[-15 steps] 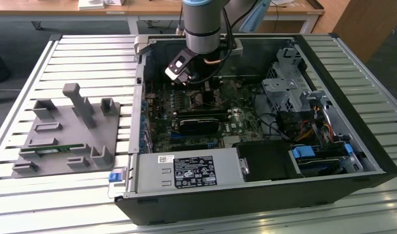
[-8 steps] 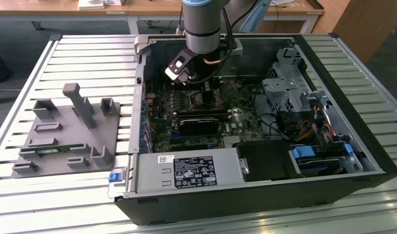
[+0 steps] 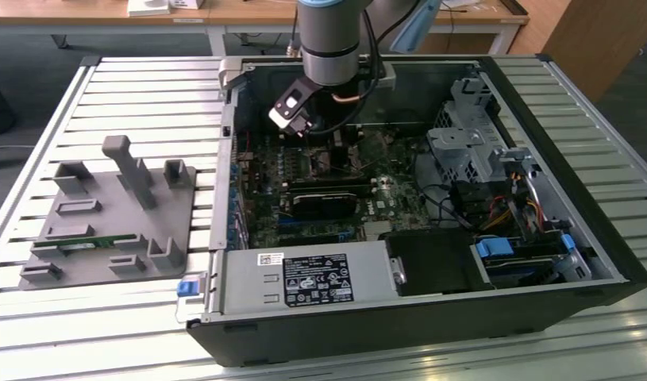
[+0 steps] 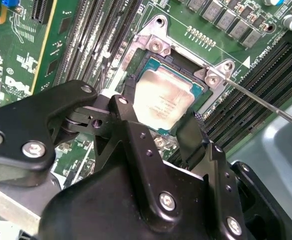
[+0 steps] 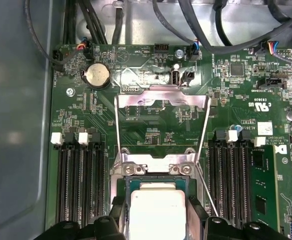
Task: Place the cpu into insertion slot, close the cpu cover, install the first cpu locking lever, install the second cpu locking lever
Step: 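Place the cpu into insertion slot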
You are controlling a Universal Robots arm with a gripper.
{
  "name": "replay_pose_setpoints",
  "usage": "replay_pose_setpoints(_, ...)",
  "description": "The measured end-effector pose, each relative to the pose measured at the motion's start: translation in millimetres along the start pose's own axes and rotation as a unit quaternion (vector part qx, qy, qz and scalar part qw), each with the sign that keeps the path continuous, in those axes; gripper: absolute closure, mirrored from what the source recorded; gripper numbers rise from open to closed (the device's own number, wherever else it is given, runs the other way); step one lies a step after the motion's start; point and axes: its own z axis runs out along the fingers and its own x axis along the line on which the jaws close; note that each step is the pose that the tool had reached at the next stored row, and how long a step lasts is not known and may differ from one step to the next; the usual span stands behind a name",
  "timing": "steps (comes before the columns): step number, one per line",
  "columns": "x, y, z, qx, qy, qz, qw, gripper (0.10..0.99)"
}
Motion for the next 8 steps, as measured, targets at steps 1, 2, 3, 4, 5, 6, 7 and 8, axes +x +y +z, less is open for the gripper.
replay_pose_setpoints(1,0.0,0.1,-1.1,0.0000,0.0000,0.000,1.0000,0.486)
replay_pose_setpoints(2,-0.1,0.3,-2.2,0.0001,0.0000,0.000,1.0000,0.486)
replay_pose_setpoints(3,-0.1,0.4,-3.4,0.0002,0.0000,0.000,1.0000,0.498)
replay_pose_setpoints(4,-0.1,0.6,-4.2,0.0004,0.0000,0.000,1.0000,0.561)
replay_pose_setpoints(5,0.0,0.8,-4.5,0.0007,0.0001,0.000,1.0000,0.624)
replay_pose_setpoints(6,0.0,1.1,-4.9,0.0012,0.0000,0.000,1.0000,0.624)
replay_pose_setpoints(7,-0.1,1.2,-5.4,0.0017,0.0000,0.000,1.0000,0.682)
replay_pose_setpoints(8,0.0,1.4,-5.7,0.0020,0.0000,0.000,1.0000,0.682)
